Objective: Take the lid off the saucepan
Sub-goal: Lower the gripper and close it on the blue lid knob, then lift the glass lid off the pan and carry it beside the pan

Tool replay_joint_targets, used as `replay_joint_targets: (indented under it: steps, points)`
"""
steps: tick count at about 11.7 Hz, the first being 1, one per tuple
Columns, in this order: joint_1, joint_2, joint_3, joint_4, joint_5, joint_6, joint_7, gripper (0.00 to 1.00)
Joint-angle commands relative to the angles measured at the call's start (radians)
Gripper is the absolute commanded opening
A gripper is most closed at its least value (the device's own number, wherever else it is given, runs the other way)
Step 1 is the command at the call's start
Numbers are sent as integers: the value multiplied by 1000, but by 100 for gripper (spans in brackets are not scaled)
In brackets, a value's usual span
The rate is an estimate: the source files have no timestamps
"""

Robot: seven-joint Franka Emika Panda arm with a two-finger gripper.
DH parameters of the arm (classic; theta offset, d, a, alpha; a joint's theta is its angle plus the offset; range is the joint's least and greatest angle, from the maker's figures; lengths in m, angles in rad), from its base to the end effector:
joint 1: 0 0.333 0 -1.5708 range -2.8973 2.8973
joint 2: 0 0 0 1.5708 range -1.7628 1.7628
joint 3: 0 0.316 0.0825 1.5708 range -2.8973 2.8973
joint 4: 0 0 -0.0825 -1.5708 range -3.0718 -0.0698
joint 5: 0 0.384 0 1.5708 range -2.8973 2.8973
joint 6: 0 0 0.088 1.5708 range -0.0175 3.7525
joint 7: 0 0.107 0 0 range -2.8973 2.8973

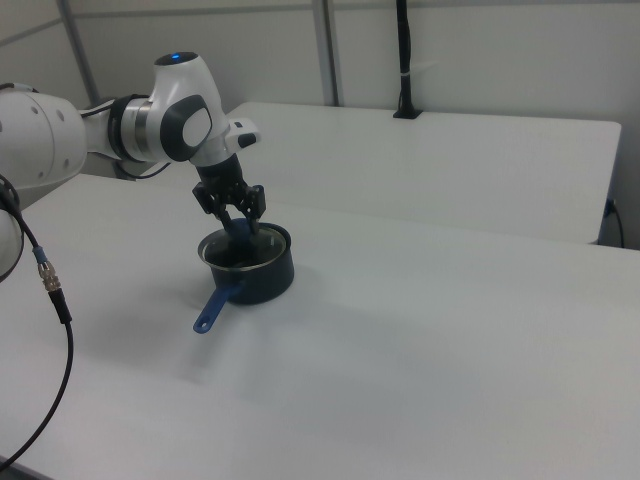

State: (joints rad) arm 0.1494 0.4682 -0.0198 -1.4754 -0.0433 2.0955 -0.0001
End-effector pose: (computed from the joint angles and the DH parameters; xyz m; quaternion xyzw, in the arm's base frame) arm 0.7011 0.0916 0.4224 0.9940 0.0754 0.0773 0.0189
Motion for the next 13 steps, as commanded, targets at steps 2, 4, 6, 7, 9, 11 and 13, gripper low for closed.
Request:
replay_joint_targets:
  steps: [2, 4, 6, 7, 9, 11, 13]
  points:
    - [-1, -45, -9, 6, 17, -14, -23, 43]
    - [-25, -91, -14, 12, 22, -121, -41, 43]
    - [-45, -138, -17, -2, 14, -135, -50, 44]
    - [-79, -157, -17, -37, 7, -135, -54, 44]
    - [-161, -212, -18, -107, 7, -134, -130, 44]
    - [-252, -273, -20, -205, 7, -127, -243, 43]
    - [-298, -293, -20, -310, 3, -98, -305, 44]
